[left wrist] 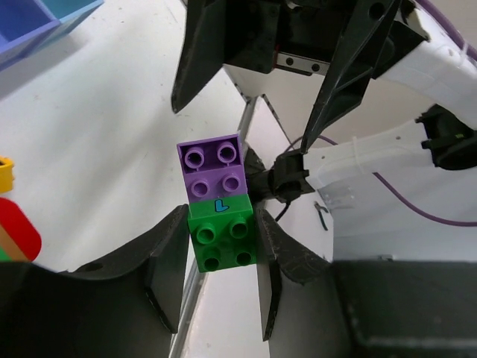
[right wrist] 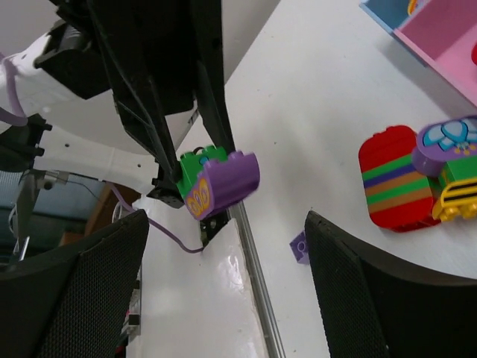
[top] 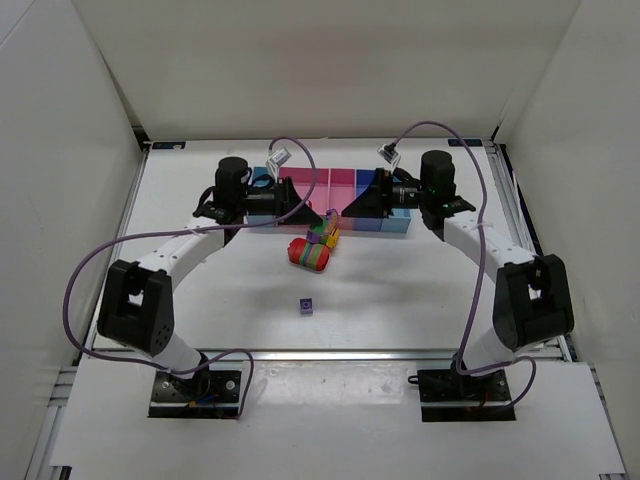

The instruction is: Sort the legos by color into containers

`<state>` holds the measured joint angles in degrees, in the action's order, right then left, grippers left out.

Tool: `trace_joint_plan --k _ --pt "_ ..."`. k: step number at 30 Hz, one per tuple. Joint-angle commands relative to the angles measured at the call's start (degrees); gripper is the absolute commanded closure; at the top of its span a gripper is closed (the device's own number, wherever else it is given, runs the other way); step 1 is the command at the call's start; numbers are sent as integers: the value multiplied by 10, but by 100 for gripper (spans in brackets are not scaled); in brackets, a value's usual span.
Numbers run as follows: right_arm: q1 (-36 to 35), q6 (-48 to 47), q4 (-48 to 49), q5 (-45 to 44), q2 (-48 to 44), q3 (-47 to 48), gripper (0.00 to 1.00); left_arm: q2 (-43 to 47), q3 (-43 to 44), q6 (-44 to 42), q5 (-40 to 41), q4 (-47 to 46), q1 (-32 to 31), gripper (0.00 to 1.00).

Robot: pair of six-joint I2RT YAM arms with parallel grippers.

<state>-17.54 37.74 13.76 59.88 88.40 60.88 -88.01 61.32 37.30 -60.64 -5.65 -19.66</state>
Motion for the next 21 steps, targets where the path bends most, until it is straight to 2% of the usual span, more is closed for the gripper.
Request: trace_joint_plan --k 1,8,17,21 --pt "-8 38 70 30 20 40 12 -14 6 49 -54 -78 0 90" --pt "-19 24 72 32 38 64 13 -44 30 145 -88 -174 1 90" --pt "-28 14 60 31 46 68 19 -60 60 161 -83 -205 1 90" --pt "-33 16 65 31 48 74 28 -66 64 161 -82 -206 1 90"
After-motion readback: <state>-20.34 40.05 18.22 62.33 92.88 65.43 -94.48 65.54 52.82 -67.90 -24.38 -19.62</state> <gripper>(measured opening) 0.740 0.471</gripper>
